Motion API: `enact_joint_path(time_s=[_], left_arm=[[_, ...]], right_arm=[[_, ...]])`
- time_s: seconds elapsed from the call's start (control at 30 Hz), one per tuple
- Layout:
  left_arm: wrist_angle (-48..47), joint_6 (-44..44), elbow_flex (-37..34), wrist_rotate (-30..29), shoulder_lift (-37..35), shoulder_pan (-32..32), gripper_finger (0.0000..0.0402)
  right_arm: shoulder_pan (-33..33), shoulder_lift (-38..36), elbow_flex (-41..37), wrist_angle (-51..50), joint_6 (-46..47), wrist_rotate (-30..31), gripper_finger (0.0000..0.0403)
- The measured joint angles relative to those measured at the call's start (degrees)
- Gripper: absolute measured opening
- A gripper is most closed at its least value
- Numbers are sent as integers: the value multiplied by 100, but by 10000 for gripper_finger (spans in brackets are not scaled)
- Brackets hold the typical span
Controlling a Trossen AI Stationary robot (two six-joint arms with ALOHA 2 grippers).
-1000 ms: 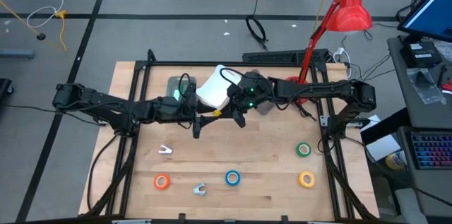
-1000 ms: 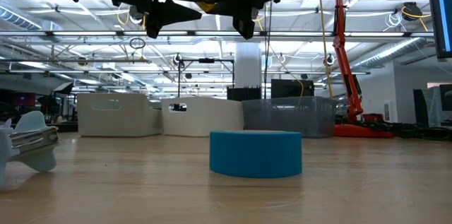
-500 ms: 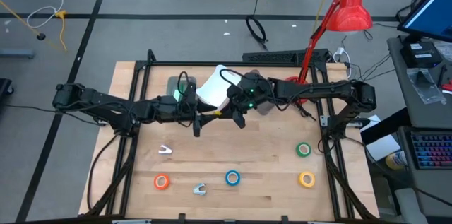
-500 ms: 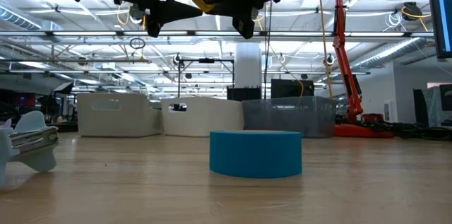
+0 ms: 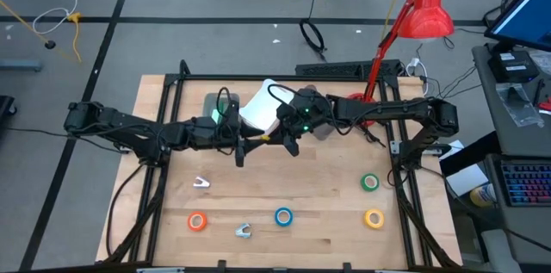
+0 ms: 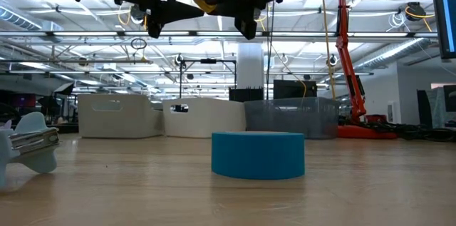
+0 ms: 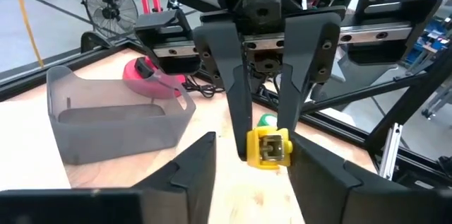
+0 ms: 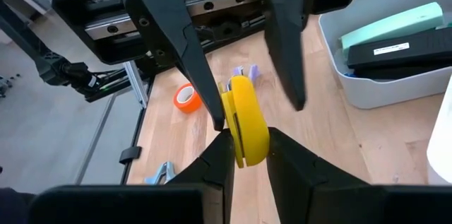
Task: Pick and place Stapler, Stapler remover, tape
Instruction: Put the small yellow stapler into the gray bin
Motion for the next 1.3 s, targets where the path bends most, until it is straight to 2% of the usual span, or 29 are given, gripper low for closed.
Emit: enact_joint_path(time_s=[0.23,0.3,0.57,0.7,0.97,1.13,1.3], left_arm=[[18,3,2,32,0,-4,66],[50,30,2,45,0,-4,49],[99,-67,2,35,0,-4,49],[77,-154,2,-83,0,-4,57],[-96,-131,2,-314,-33,0,50],[-752,-216,2,-517,-215,4,54],[-1662,-266,2,-810,-682,4,50]], right_arm=[[-4,2,0,2,9,40,59],[-7,2,0,-6,15,33,59],[-5,2,0,6,-34,12,69],[-7,2,0,20,-105,25,92],[-115,2,0,-55,-190,14,147],[-284,2,0,-277,-341,-8,182],[-529,2,0,-703,-519,-5,208]])
